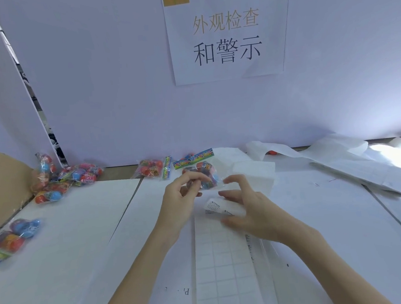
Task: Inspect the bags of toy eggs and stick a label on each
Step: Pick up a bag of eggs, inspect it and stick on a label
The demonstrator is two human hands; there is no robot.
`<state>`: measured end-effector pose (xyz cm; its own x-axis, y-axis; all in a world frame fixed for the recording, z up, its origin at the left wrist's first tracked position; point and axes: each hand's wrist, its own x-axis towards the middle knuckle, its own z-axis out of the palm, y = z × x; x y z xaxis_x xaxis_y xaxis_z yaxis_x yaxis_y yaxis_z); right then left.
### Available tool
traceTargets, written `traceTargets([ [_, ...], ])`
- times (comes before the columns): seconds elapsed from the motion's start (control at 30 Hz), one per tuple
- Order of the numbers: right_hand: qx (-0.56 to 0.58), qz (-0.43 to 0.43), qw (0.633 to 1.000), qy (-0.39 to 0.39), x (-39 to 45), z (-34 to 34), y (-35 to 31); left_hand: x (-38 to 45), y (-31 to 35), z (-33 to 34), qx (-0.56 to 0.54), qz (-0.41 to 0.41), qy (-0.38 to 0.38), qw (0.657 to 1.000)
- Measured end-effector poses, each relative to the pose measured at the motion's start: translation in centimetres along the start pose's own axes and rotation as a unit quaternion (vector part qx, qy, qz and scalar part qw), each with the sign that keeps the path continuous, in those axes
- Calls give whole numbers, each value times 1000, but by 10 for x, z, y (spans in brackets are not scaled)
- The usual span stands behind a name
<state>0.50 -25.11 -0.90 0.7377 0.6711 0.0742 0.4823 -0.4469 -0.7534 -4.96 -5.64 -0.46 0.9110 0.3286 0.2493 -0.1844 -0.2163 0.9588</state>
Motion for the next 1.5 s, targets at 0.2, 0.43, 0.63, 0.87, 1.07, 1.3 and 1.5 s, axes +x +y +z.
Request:
traceTargets([
  [0.2, 50, -44, 992, 109, 3, -9, 3, -1, 3, -1, 25, -34, 17, 999],
  [0.43, 30, -74, 984, 157, 4, -11, 3, -3, 1, 6, 71, -12, -22, 997],
  [0.63, 56, -88, 977, 184, 6, -10, 5, 3, -5, 2, 96, -52, 34, 993],
  [0.87, 63, -81, 978, 180, 7, -6, 7, 0, -3, 4, 78, -42, 28, 996],
  [1.07, 59, -94, 980, 166, 8, -1, 7, -3, -4, 12, 92, -30, 4, 995],
  [1.3, 12, -113, 977, 183, 7, 1, 3, -3, -2, 11, 86, -37, 4, 996],
  [1.5, 18, -132, 970, 203, 3, -1, -3, -3, -1, 12, 87, -45, 17, 995],
])
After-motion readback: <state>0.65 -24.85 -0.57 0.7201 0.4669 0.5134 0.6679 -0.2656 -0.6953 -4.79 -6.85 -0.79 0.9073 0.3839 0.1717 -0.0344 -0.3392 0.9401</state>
